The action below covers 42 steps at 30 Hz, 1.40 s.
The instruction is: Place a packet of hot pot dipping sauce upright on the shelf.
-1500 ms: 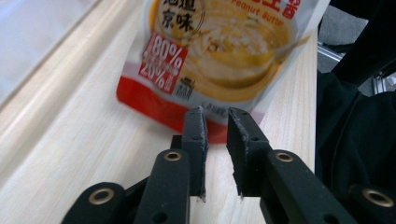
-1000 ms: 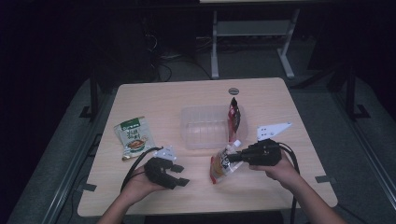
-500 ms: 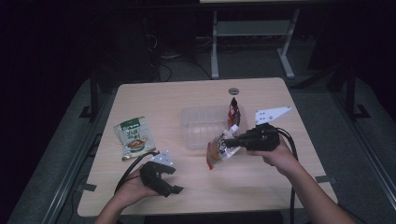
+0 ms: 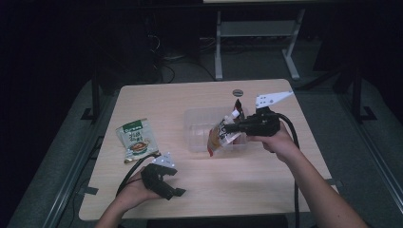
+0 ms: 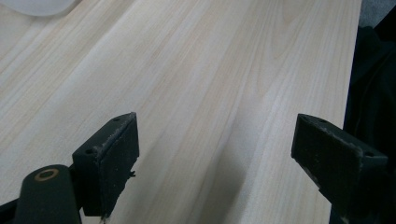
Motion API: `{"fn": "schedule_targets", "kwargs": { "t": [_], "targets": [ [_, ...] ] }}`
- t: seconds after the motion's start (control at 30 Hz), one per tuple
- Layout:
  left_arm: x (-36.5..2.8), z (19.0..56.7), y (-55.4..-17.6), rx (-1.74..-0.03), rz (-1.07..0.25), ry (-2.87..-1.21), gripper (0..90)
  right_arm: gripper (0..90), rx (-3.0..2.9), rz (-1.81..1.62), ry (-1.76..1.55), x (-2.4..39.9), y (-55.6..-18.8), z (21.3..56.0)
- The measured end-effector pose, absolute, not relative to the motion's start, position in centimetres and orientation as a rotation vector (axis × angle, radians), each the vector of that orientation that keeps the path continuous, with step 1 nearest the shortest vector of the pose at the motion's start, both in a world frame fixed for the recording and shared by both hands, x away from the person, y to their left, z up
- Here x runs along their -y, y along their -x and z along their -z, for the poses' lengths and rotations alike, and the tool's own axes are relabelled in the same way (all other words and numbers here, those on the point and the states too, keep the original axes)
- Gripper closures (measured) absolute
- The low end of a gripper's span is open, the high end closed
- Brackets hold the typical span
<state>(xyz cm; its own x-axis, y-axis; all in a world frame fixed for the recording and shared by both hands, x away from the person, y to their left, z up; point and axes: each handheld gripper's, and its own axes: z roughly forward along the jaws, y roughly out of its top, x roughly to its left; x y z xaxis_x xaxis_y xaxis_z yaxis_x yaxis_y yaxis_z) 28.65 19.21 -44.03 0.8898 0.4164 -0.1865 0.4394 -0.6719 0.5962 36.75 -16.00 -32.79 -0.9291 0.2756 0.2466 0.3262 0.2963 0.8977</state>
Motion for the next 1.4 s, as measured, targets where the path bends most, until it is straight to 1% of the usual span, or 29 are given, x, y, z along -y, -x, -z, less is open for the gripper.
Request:
{"fn": "schedule_targets", "kwargs": {
  "t": [0.27,0.53,0.9,1.4],
  "targets": [
    [-19.3,44.1,-28.7,-0.621,0.046,-2.372,14.0,89.6,2.495,1.765,0.597,15.5,-38.4,31.7],
    [-19.4,44.2,-28.8,-0.618,0.047,-2.375,13.9,89.6,2.5,1.762,0.623,14.3,-40.1,31.4],
    [-19.4,44.2,-28.8,-0.617,0.052,-2.377,14.0,89.6,2.493,1.752,0.649,12.0,-41.9,31.5],
    [-19.5,44.2,-28.9,-0.618,0.065,-2.383,14.0,89.5,2.502,1.716,0.69,9.6,-43.5,32.9]
  ]
}}
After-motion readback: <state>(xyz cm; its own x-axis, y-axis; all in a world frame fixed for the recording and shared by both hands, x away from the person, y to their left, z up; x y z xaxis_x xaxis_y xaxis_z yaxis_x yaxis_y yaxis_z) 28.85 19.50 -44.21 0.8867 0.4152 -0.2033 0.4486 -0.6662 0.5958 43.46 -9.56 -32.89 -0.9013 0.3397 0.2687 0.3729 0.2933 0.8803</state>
